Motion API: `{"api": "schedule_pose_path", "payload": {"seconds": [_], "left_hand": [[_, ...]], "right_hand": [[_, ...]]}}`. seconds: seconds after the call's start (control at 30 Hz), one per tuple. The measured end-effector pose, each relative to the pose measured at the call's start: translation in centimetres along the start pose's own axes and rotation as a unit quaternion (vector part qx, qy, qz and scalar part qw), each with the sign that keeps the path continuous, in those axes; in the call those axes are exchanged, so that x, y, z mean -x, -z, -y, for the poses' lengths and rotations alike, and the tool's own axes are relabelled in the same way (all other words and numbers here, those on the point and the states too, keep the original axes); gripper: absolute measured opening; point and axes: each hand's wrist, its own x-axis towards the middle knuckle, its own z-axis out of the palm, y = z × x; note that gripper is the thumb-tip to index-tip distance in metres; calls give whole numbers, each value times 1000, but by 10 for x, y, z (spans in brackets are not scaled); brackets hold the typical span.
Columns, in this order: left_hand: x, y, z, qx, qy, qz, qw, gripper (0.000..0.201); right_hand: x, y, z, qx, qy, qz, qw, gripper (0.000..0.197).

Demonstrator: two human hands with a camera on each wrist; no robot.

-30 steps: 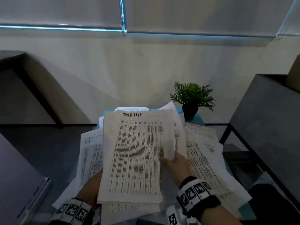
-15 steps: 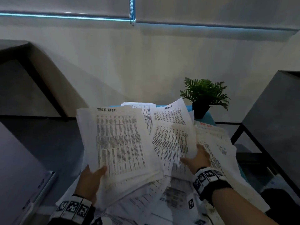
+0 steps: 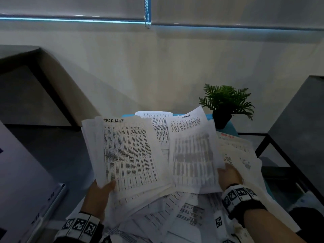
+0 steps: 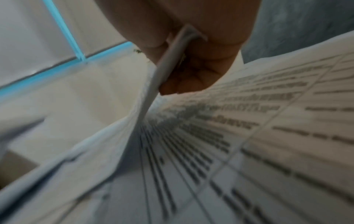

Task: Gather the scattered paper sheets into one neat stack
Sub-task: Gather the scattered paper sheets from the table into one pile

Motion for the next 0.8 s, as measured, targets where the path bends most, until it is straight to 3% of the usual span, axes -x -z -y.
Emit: {"api": "schedule_pose_path", "payload": {"seconds": [0.07,0.13,0.2,0.3,0.4,0.43,0.53,0.6,0.67,0.8], "left_hand": [[3,-1,0,4,1,-15,1000,50],[9,-4,-5,13,-2,-14,1000,50],[20,-11,-12,26,1,10,1000,44],[42,-27,-23,28,34,77,996,30],[60,-41,-34,-14,58,143,988,30],[65,-44,-36,-20,71,178,981,34],[81,-53,-44,-17,87,248,965,18],[90,-56,-49,-22,75,258,963,17],[93,-54,-50,-5,66,277,959,19],[95,-54,-48,24,82,270,959,31]], "right_hand": [[4,19,3,-89,-21,-63,994,33],[17,40,10,-159,-9,-88,983,27],[37,57,19,-219,25,-71,973,19],[68,62,32,-291,60,21,955,17],[88,51,39,-259,101,112,954,16],[91,45,37,-233,118,126,957,13],[99,34,29,-141,132,121,974,5],[102,29,18,-102,123,108,981,17],[105,30,11,-160,102,109,976,23],[107,29,1,-301,6,255,919,54]]}}
